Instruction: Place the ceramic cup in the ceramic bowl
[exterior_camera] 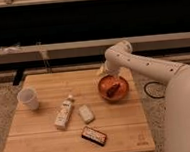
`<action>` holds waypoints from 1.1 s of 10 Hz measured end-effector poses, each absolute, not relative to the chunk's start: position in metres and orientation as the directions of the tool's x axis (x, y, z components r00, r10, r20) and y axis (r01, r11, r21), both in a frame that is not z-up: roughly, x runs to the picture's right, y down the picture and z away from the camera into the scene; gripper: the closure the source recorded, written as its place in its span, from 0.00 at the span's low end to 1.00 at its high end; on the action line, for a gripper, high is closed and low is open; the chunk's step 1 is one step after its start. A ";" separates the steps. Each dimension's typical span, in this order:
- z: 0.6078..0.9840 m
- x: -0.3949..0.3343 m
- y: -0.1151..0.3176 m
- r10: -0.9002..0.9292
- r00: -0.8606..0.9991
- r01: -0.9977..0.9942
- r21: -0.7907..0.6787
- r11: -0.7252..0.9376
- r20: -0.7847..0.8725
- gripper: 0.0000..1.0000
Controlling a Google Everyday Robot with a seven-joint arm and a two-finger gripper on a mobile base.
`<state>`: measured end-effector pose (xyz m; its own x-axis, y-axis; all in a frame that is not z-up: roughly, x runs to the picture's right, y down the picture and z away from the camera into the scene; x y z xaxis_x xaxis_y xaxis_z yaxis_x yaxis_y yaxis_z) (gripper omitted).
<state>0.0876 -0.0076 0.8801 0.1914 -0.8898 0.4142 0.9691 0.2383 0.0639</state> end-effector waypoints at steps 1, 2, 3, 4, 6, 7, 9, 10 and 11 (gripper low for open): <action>0.871 0.073 -0.009 -0.904 0.144 0.977 0.085 0.194 0.403 0.20; 0.862 0.057 -0.009 -0.912 0.104 0.982 0.103 0.157 0.396 0.20; 0.856 0.040 -0.009 -0.918 0.067 0.985 0.119 0.123 0.391 0.20; 0.850 0.026 -0.009 -0.922 0.038 0.986 0.133 0.096 0.386 0.20; 0.836 -0.027 -0.009 -0.925 -0.061 0.985 0.173 0.005 0.375 0.20; 0.832 -0.051 -0.009 -0.923 -0.100 0.981 0.189 -0.030 0.373 0.20; 0.826 -0.099 -0.009 -0.913 -0.178 0.969 0.229 -0.096 0.368 0.20; 0.823 -0.124 -0.009 -0.904 -0.218 0.959 0.251 -0.129 0.367 0.20; 0.819 -0.147 -0.006 -0.896 -0.254 0.949 0.272 -0.158 0.365 0.20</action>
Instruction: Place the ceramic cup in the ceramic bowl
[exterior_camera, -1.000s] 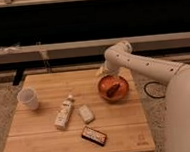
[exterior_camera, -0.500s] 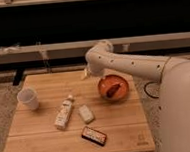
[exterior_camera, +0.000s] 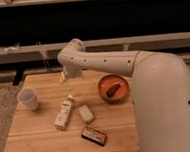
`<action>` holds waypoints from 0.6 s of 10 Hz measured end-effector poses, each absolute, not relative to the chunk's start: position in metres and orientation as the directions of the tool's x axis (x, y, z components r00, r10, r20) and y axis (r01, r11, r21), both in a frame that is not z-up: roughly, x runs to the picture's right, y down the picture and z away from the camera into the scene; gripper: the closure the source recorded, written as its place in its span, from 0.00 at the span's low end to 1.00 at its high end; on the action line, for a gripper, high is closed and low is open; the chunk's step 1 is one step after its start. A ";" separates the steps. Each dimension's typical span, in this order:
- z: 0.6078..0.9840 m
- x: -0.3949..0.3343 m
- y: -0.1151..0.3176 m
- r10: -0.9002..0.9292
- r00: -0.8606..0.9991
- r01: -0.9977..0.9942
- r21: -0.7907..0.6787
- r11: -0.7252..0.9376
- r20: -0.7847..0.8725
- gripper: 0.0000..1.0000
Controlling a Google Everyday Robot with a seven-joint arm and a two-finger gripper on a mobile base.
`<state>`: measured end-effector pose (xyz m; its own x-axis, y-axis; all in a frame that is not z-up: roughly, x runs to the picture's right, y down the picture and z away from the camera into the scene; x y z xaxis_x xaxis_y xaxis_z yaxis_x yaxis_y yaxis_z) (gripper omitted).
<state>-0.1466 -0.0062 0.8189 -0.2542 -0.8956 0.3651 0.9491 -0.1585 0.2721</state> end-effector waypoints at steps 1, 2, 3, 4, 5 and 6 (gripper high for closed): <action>0.812 -0.171 0.001 -0.884 -0.296 0.935 0.300 -0.191 0.362 0.20; 0.807 -0.185 0.007 -0.874 -0.329 0.923 0.316 -0.219 0.356 0.20; 0.801 -0.197 0.015 -0.863 -0.368 0.908 0.333 -0.254 0.345 0.20; 0.796 -0.210 0.022 -0.851 -0.409 0.889 0.353 -0.291 0.330 0.20; 0.792 -0.224 0.027 -0.839 -0.444 0.871 0.371 -0.321 0.315 0.20; 0.789 -0.240 0.030 -0.826 -0.478 0.850 0.392 -0.351 0.297 0.20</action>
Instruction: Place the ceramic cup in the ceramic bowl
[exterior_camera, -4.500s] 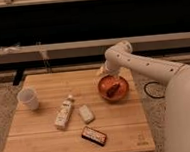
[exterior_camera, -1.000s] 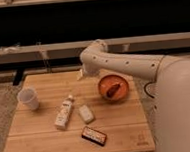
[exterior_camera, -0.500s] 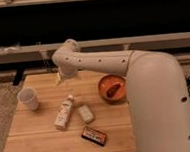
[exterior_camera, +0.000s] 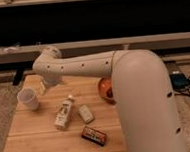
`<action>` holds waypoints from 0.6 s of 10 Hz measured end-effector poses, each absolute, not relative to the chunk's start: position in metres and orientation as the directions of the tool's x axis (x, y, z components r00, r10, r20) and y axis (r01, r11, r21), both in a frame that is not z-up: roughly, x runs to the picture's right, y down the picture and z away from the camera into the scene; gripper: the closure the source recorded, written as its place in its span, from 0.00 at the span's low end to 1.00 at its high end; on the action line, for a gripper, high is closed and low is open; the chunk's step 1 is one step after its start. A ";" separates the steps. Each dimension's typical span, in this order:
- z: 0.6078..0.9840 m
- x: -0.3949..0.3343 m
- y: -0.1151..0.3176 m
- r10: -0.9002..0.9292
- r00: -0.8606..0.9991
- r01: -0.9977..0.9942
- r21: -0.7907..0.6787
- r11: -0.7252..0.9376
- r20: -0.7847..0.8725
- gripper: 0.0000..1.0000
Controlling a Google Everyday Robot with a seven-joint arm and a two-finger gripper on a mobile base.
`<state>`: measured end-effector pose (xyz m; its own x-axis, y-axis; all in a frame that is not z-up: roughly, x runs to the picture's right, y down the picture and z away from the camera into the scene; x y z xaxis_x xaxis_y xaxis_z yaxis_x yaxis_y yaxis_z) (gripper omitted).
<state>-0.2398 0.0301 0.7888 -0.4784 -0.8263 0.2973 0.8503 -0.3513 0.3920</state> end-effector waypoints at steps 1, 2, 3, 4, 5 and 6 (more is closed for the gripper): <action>0.787 -0.248 0.031 -0.818 -0.498 0.838 0.402 -0.370 0.286 0.20; 0.786 -0.253 0.031 -0.814 -0.511 0.829 0.409 -0.382 0.276 0.20; 0.785 -0.263 0.030 -0.808 -0.525 0.818 0.418 -0.394 0.266 0.20; 0.784 -0.275 0.028 -0.803 -0.538 0.808 0.428 -0.405 0.257 0.20; 0.787 -0.283 0.024 -0.800 -0.544 0.803 0.433 -0.409 0.254 0.20; 0.792 -0.288 0.020 -0.799 -0.544 0.804 0.432 -0.409 0.256 0.20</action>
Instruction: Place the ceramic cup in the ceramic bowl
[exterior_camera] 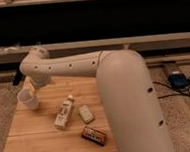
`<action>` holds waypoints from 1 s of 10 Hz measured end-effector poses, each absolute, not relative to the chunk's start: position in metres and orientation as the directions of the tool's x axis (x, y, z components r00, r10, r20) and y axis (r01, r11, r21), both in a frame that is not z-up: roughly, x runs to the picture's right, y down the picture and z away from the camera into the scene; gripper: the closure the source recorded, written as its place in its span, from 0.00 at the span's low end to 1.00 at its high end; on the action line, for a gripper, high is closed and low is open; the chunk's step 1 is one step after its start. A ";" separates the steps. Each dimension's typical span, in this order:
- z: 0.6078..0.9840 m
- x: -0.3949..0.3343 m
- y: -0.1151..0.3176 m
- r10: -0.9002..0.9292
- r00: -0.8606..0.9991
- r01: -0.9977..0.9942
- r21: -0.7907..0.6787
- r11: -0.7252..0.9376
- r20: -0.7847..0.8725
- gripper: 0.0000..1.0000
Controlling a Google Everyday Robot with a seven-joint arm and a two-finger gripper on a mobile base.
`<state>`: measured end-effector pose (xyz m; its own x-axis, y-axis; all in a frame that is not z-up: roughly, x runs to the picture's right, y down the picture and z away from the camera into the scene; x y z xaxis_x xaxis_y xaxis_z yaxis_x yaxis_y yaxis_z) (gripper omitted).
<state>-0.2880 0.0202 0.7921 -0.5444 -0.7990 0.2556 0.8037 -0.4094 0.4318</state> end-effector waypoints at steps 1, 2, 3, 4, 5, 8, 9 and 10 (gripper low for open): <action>0.797 -0.297 0.019 -0.796 -0.548 0.802 0.435 -0.410 0.259 0.20; 0.803 -0.306 0.020 -0.791 -0.552 0.799 0.439 -0.411 0.264 0.20; 0.810 -0.309 0.018 -0.789 -0.553 0.800 0.434 -0.415 0.266 0.20; 0.813 -0.314 0.019 -0.787 -0.558 0.797 0.434 -0.420 0.264 0.20; 0.816 -0.320 0.020 -0.783 -0.565 0.793 0.434 -0.427 0.263 0.20; 0.818 -0.317 0.019 -0.782 -0.565 0.795 0.430 -0.429 0.264 0.20; 0.817 -0.319 0.020 -0.781 -0.567 0.793 0.431 -0.430 0.263 0.20; 0.817 -0.319 0.020 -0.781 -0.567 0.793 0.431 -0.430 0.263 0.20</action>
<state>-0.3192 0.0199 0.8174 -0.5666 -0.7808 0.2634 0.7931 -0.4300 0.4314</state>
